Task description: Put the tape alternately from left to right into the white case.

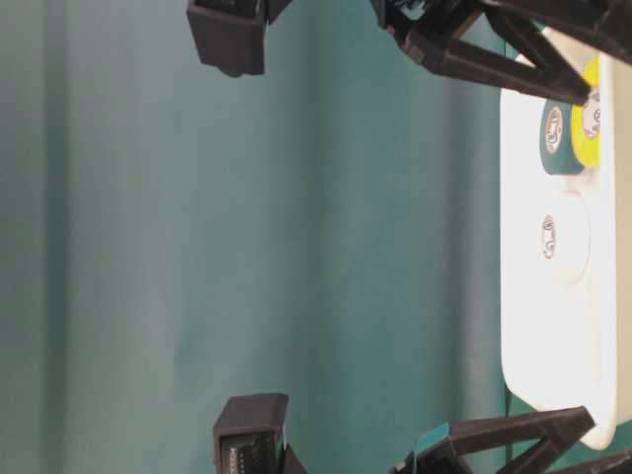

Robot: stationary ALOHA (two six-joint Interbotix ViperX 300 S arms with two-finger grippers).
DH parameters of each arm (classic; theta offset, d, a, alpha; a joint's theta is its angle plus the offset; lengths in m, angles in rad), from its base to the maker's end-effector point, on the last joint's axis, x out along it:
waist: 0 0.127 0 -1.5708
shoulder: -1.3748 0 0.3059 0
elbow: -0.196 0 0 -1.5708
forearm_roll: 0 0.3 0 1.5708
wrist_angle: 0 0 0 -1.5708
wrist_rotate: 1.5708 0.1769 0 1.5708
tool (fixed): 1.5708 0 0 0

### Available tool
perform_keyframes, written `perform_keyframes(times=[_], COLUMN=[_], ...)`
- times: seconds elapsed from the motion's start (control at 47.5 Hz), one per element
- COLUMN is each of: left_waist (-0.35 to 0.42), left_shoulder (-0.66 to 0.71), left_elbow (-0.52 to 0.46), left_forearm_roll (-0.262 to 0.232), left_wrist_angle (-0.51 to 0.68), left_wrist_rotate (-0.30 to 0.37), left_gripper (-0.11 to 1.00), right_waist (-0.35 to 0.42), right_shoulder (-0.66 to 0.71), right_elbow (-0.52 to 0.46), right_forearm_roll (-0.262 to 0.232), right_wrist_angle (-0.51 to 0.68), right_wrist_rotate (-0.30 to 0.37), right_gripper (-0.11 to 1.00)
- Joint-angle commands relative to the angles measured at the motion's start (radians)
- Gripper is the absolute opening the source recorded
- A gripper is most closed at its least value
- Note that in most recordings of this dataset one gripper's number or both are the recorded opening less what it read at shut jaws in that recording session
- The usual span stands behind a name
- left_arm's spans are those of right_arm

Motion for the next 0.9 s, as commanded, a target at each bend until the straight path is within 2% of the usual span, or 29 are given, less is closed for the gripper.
perform_keyframes(times=[0.0, 0.589, 0.884], left_waist=[-0.003, -0.038, -0.089], left_shoulder=[-0.020, -0.020, -0.026], left_elbow=[0.006, 0.008, 0.040], left_forearm_roll=[-0.002, -0.003, -0.003], left_wrist_angle=[-0.006, -0.005, 0.006], left_wrist_rotate=[-0.002, -0.006, -0.123], left_gripper=[0.76, 0.76, 0.76], right_waist=[0.005, 0.003, 0.005], right_shoulder=[-0.020, -0.020, -0.014], right_elbow=[-0.005, 0.002, 0.002], right_forearm_roll=[-0.002, -0.002, -0.002], right_wrist_angle=[-0.015, -0.034, -0.044], right_wrist_rotate=[0.002, 0.000, 0.000], right_gripper=[0.80, 0.80, 0.80])
